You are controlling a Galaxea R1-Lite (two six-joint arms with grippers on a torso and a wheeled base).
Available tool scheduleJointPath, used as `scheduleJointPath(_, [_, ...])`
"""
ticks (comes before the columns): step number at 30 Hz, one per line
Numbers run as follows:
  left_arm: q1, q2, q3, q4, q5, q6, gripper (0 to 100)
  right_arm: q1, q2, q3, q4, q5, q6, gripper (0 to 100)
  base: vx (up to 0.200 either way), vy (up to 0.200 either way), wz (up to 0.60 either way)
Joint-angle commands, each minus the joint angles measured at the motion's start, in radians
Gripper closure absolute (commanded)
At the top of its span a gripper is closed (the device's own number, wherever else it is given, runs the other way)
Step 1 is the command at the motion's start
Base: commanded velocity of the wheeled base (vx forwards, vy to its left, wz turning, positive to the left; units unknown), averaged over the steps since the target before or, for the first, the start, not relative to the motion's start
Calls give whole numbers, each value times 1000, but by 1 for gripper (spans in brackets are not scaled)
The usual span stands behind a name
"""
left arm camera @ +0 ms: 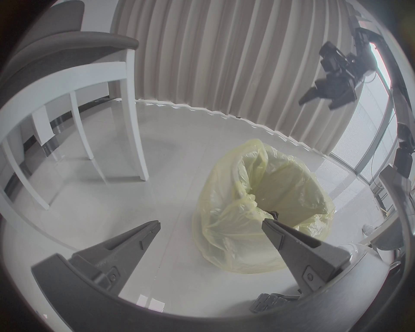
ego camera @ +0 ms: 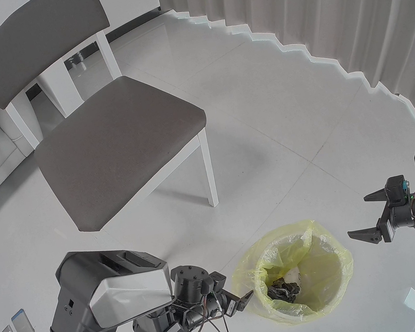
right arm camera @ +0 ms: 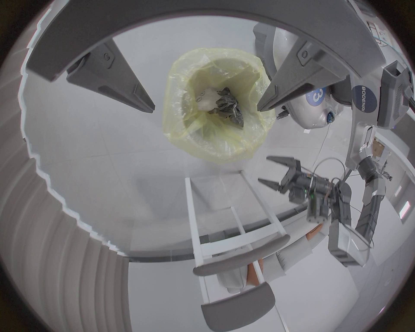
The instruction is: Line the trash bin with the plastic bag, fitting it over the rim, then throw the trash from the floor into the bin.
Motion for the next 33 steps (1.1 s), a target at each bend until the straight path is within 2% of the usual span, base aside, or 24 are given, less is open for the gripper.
scheduleJointPath(1, [9, 7, -165, 165, 9, 38, 0, -35, -57, 1, 3, 0, -2, 0, 0, 0, 0])
scheduleJointPath(9, [5, 43, -454, 438, 10, 67, 0, -38, -70, 1, 3, 0, -4, 0, 0, 0, 0])
scheduleJointPath(15, [17, 52, -549, 564, 27, 100, 0, -38, -70, -1, 3, 0, -5, 0, 0, 0, 0])
scheduleJointPath(25, [45, 37, -526, 562, 58, 109, 0, -36, -73, -2, 1, 0, -8, 0, 0, 0, 0])
scheduleJointPath(30, [74, -20, -437, 538, 56, 109, 0, -55, -93, 2, 3, 0, -7, 0, 0, 0, 0])
scheduleJointPath(33, [104, -52, -371, 453, 55, 106, 0, -61, -110, 6, 3, 0, -4, 0, 0, 0, 0])
